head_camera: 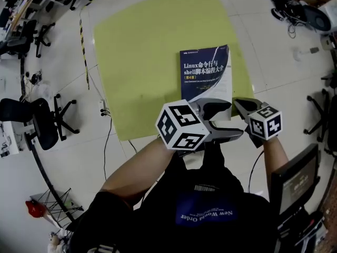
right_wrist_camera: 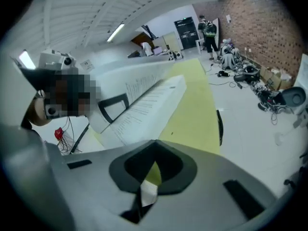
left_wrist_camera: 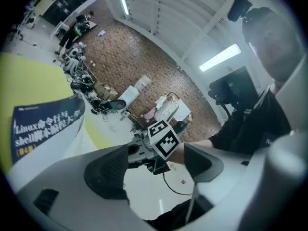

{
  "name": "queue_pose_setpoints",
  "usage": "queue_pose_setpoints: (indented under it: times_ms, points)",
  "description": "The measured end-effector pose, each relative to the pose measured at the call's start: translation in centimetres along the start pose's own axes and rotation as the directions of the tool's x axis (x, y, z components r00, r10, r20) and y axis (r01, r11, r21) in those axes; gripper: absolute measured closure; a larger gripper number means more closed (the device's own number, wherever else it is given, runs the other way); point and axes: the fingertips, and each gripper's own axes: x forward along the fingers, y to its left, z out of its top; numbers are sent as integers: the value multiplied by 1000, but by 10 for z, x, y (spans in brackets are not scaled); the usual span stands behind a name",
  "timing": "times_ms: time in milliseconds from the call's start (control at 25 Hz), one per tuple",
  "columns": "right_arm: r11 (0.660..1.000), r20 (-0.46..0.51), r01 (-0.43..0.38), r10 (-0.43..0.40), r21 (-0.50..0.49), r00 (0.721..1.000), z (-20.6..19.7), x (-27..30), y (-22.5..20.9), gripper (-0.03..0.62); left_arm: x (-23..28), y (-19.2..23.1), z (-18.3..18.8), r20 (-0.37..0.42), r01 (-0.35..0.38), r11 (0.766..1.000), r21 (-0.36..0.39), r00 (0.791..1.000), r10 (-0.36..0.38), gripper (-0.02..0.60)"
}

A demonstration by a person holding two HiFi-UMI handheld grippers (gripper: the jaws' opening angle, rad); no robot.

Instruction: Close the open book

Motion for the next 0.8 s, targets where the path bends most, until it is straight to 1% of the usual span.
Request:
queue_pose_setpoints:
  times_ms: [120, 200, 280, 360, 480, 560, 600, 680, 720, 800]
  points:
    - [1000, 32, -5, 4, 17, 999, -7, -22, -1, 608, 21, -13, -17, -8, 63, 997, -36, 998, -64, 218]
    - [1000, 54, -5, 4, 26, 999, -10, -37, -4, 608, 33, -15, -29, 1, 91, 993, -81, 996, -91, 218]
    - [999, 78, -3, 1, 34, 997, -12, -51, -8, 606, 41, -16, -40, 16, 110, 986, -128, 994, -108, 218]
    - [999, 105, -5, 1, 34, 994, -9, -63, -6, 606, 44, -15, -52, 30, 118, 980, -159, 993, -115, 218]
    - [1000, 146, -17, 14, 24, 989, -4, -78, 3, 607, 45, -25, -67, 70, 168, 958, -234, 985, -156, 218]
    - [1000, 174, -26, 24, 8, 984, 1, -88, 11, 607, 43, -44, -71, 98, 211, 941, -263, 977, -192, 218]
    - [999, 189, -33, 32, 1, 981, 4, -93, 15, 607, 39, -58, -69, 113, 233, 937, -261, 971, -210, 218]
    - [999, 218, -45, 47, -14, 975, 13, -105, 27, 606, 25, -87, -58, 147, 267, 937, -224, 960, -238, 218]
    - [999, 231, -46, 50, -23, 972, 19, -111, 33, 608, 14, -99, -51, 164, 274, 942, -194, 956, -244, 218]
    - [998, 257, -43, 54, -48, 965, 32, -123, 47, 608, -12, -116, -36, 200, 265, 956, -130, 951, -236, 218]
